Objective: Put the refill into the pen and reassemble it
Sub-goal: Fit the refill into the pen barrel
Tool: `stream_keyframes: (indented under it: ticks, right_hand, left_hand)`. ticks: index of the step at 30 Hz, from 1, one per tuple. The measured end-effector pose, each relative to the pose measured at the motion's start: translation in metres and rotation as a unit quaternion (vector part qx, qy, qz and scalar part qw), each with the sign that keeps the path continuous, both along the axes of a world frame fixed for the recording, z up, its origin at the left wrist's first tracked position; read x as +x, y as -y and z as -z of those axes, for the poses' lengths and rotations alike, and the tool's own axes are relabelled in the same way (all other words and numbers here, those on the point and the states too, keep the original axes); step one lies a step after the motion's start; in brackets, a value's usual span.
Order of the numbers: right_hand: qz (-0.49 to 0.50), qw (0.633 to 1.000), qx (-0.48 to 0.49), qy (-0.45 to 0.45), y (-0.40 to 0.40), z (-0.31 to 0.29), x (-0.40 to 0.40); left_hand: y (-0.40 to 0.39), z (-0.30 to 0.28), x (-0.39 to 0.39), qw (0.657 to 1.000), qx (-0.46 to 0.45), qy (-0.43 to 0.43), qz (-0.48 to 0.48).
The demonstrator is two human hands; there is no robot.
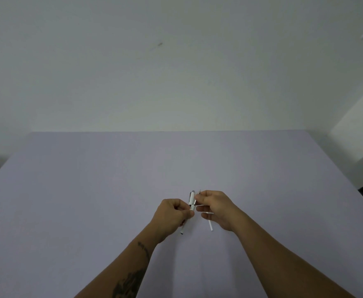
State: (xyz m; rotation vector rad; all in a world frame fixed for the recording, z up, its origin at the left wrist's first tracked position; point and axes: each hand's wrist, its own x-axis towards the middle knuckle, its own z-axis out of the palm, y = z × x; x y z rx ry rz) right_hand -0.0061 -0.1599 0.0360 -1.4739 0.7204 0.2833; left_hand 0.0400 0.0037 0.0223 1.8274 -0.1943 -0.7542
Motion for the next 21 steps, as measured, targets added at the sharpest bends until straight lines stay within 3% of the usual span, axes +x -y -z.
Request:
stream_keyframes:
  ticks: [21]
  right_hand:
    - [-0.02, 1.0, -0.013, 0.003, -0.0044, 0.0014, -0.0002]
  left_hand:
    - [-0.0019, 0.0071, 0.0001, 1.0, 0.003, 0.001, -0.002]
